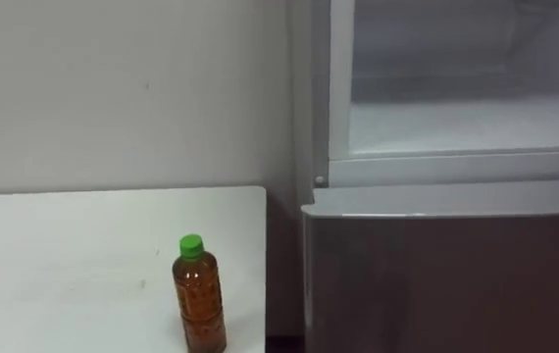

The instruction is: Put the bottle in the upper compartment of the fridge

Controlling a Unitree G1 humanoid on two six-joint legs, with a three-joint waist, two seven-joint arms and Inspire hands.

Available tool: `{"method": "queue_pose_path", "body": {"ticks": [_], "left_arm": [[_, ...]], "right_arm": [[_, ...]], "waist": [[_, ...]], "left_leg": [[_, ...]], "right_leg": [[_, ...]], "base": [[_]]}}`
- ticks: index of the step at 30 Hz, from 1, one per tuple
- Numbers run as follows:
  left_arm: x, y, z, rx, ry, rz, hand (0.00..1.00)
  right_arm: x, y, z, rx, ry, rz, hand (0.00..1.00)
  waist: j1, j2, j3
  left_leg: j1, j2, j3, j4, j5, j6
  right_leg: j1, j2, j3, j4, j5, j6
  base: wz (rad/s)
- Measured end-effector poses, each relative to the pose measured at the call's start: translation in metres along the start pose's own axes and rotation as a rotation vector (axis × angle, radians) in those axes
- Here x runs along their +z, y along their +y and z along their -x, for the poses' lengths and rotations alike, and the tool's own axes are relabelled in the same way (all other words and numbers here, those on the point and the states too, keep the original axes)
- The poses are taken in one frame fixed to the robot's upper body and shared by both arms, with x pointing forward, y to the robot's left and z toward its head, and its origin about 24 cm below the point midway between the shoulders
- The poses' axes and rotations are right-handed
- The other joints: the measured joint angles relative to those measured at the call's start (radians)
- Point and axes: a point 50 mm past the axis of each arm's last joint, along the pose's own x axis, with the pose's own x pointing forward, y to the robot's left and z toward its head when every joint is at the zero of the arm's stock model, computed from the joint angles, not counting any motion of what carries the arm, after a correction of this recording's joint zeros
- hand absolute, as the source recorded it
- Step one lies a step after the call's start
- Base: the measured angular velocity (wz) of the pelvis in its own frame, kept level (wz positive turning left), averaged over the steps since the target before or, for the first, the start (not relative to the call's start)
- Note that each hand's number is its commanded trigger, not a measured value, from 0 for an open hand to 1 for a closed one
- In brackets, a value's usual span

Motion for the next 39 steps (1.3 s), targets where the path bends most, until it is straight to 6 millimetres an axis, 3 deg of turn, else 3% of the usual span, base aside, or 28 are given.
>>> {"method": "queue_pose_path", "body": {"ticks": [11,14,18,23,39], "left_arm": [[-0.071,0.020,0.022,0.392,0.130,0.311,0.00],[-0.085,0.029,0.034,0.512,0.156,0.388,0.00],[-0.103,0.032,0.046,0.621,0.233,0.425,0.00],[-0.111,0.029,0.048,0.668,0.299,0.386,0.00],[-0.102,0.028,0.039,0.668,0.319,0.303,0.00]], "right_arm": [[-0.023,-0.004,0.005,0.017,0.020,-0.019,0.00],[-0.028,-0.005,0.007,0.031,0.030,-0.034,0.00],[-0.032,-0.010,0.009,0.022,0.030,-0.078,0.00],[-0.040,-0.012,0.011,0.005,0.049,-0.089,0.00],[-0.040,-0.015,0.011,-0.014,0.049,-0.106,0.00]], "waist": [[0.041,-0.004,-0.0049],[0.063,-0.018,-0.0068],[0.062,-0.019,-0.0064],[0.060,-0.012,-0.0065],[0.054,0.002,-0.0102]], "left_leg": [[0.028,-0.011,-0.025,-0.015,-0.002,0.004],[0.036,-0.011,-0.024,-0.021,-0.002,0.004],[0.044,-0.011,-0.026,-0.033,-0.004,0.006],[0.042,-0.011,-0.027,-0.035,-0.005,0.008],[0.042,-0.011,-0.025,-0.034,-0.005,0.008]], "right_leg": [[0.038,-0.012,-0.026,0.002,-0.020,0.013],[0.039,-0.010,-0.026,0.002,-0.017,0.010],[0.052,-0.010,-0.026,-0.002,-0.019,0.013],[0.050,-0.011,-0.022,-0.001,-0.019,0.015],[0.036,-0.006,0.003,0.003,-0.018,0.014]], "base": [[0.10],[-0.03],[0.00],[0.01],[-0.03]]}}
